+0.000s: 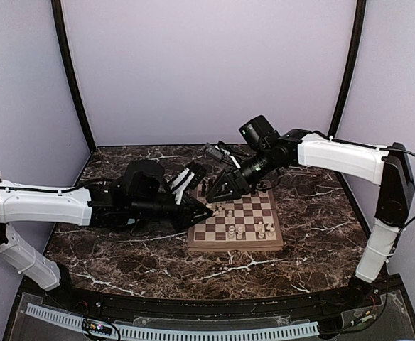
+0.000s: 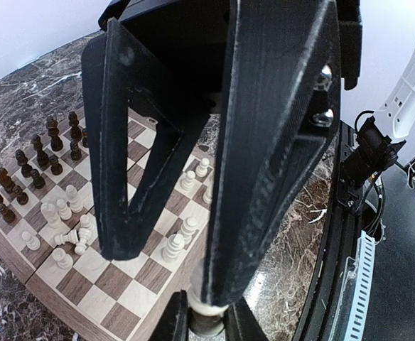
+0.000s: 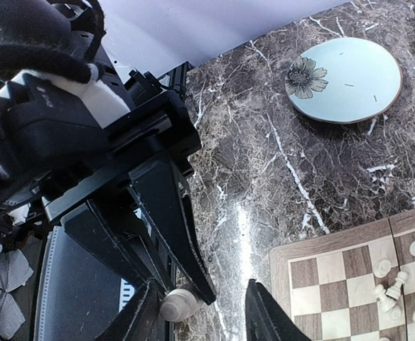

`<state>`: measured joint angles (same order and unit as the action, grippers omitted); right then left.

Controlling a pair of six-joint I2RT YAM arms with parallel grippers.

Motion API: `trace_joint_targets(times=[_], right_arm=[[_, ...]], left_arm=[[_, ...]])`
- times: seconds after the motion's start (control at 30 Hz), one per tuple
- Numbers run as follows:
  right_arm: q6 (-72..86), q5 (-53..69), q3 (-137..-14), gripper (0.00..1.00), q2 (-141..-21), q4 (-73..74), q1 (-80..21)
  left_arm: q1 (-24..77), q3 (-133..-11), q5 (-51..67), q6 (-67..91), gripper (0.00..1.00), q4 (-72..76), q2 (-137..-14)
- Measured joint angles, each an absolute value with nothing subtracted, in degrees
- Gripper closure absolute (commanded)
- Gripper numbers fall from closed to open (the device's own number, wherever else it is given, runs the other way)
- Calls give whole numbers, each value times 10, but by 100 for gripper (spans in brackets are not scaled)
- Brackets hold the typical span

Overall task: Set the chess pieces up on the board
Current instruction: Pass from the left arm to the right

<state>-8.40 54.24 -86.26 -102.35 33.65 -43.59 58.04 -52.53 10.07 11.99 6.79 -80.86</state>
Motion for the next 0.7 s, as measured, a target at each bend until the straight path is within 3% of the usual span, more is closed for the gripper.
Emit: trace_joint_targets(times=[0.37,0.57,0.7], right_arm=[[-89,544,-863,76,-1023,339,-443],[-89,544,-863,71,-1023,340,-444],[-90,542,-863,73,-1023,340,-446]], left_arm=[[580,-526,95,119,87,68,-810],[580,-526,86,119,87,68,-811],[580,-526,76,119,87,68,-811]])
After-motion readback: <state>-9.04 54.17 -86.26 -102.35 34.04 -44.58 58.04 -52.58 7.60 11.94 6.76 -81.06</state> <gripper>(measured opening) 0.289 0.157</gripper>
